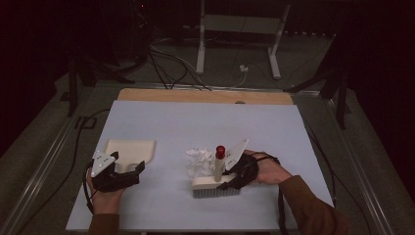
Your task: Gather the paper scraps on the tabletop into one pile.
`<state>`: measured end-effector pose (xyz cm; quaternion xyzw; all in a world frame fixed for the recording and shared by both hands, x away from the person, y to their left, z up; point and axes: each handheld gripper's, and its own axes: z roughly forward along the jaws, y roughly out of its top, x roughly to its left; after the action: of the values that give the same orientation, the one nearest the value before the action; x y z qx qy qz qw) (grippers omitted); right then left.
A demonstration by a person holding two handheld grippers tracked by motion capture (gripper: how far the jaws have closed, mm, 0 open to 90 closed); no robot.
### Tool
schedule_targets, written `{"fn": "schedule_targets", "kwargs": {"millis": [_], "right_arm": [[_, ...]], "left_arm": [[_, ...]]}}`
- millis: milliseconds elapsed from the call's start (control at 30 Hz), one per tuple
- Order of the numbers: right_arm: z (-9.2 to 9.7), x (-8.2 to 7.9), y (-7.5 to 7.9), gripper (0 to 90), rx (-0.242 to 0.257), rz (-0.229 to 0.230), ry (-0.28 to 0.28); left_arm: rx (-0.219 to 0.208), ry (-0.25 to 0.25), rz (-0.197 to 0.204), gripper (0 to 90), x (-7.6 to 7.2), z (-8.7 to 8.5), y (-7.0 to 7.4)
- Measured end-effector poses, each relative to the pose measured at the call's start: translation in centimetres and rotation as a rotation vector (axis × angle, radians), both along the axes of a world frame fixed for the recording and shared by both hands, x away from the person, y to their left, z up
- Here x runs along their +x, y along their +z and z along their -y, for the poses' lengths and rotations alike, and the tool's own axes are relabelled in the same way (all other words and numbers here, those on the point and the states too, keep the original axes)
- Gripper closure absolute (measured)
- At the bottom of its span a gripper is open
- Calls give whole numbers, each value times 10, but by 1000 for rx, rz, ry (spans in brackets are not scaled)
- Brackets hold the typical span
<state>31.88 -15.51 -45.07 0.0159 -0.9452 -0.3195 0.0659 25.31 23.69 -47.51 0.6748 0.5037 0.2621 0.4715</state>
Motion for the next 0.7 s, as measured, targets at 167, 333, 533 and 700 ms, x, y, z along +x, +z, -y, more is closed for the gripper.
{"fn": "schedule_targets", "kwargs": {"millis": [167, 333, 533, 700], "right_arm": [[-3, 8, -3, 668, 15, 13, -9], [-6, 16, -4, 668, 18, 46, -10], [-10, 25, -3, 668, 18, 88, -28], [-12, 33, -2, 668, 12, 112, -41]], "left_arm": [[0, 2, 0, 5, 0, 0, 0], [1, 0, 0, 5, 0, 0, 0], [0, 2, 1, 5, 0, -1, 0], [0, 2, 0, 5, 0, -1, 0]]}}
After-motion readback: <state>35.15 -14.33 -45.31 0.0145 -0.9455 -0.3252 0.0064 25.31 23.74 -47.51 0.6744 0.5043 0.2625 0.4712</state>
